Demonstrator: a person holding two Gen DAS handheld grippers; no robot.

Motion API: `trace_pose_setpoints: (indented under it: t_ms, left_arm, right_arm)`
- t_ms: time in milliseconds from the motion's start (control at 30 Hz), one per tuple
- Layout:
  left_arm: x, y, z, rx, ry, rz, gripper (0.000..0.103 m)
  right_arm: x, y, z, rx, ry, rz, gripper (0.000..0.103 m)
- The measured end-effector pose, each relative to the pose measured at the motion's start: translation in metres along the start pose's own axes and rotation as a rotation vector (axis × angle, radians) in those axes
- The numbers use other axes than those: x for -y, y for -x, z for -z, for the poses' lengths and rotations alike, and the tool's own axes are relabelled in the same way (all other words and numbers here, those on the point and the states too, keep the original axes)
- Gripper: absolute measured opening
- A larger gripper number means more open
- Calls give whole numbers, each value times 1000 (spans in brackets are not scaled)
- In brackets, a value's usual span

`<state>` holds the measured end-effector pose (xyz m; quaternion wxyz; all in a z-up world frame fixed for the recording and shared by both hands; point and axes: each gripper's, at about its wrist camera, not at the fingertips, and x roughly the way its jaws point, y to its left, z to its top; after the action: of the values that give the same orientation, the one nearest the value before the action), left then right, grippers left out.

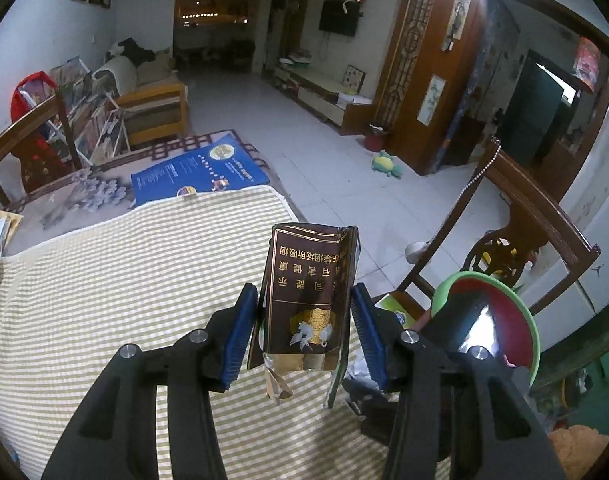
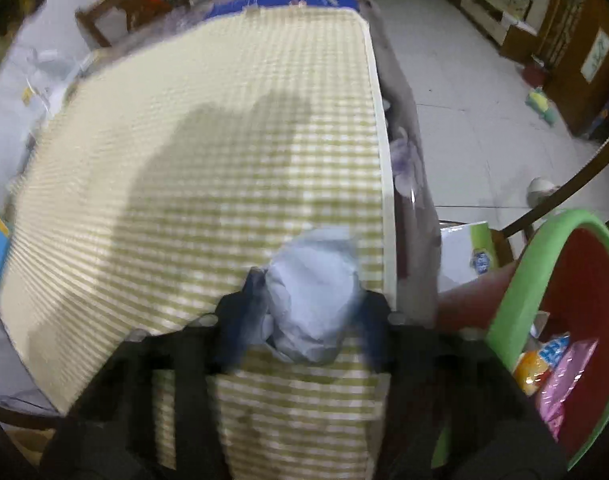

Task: Collect trash
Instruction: 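Open both grippers to drop the box and paper into the bucket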

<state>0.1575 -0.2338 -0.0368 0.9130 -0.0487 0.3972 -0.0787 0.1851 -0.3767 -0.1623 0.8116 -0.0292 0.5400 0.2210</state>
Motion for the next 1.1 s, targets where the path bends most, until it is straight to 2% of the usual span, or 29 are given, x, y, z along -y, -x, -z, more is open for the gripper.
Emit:
trace_pose_setpoints:
  t_ms: [100, 200, 367, 467, 500, 533, 567, 600, 667, 700, 767, 867, 967, 1100]
  left_arm:
    - [10, -1, -4, 3, -18, 27, 46]
    - [30, -8, -6, -5, -55, 79, 46]
    - [84, -22, -4, -37, -147, 200, 46]
    - [116, -30, 0, -60, -200, 262, 47]
    - [129, -33, 3, -71, -221, 285, 49]
    - [139, -36, 6, -76, -235, 302, 51]
    - [146, -37, 7, -77, -245, 308, 66]
    - [153, -38, 8, -68, -252, 310, 83]
    - [158, -35, 8, -44, -250, 318, 91]
    - [160, -35, 8, -41, -249, 321, 93]
    - [160, -32, 8, -36, -248, 302, 95]
    - [145, -24, 7, -33, -227, 276, 95]
    - [119, -8, 2, 10, -198, 233, 95]
    - [82, 19, -3, 85, -173, 173, 95]
  right_arm:
    - [15, 46, 1, 119, -61, 6, 38]
    - [45, 93, 16, 210, -149, 60, 38]
    - [98, 141, 58, 263, -289, 178, 38]
    - [120, 152, 69, 270, -342, 220, 41]
    - [126, 154, 74, 266, -359, 229, 48]
    - [129, 152, 76, 256, -372, 239, 68]
    - [132, 153, 79, 254, -384, 257, 79]
    - [133, 157, 84, 267, -395, 281, 88]
    - [137, 162, 92, 277, -405, 290, 89]
    - [136, 164, 93, 283, -411, 293, 92]
    - [132, 170, 96, 306, -420, 294, 98]
    - [123, 179, 93, 355, -412, 287, 98]
    - [100, 190, 82, 417, -383, 291, 98]
    - [44, 211, 66, 576, -308, 320, 98]
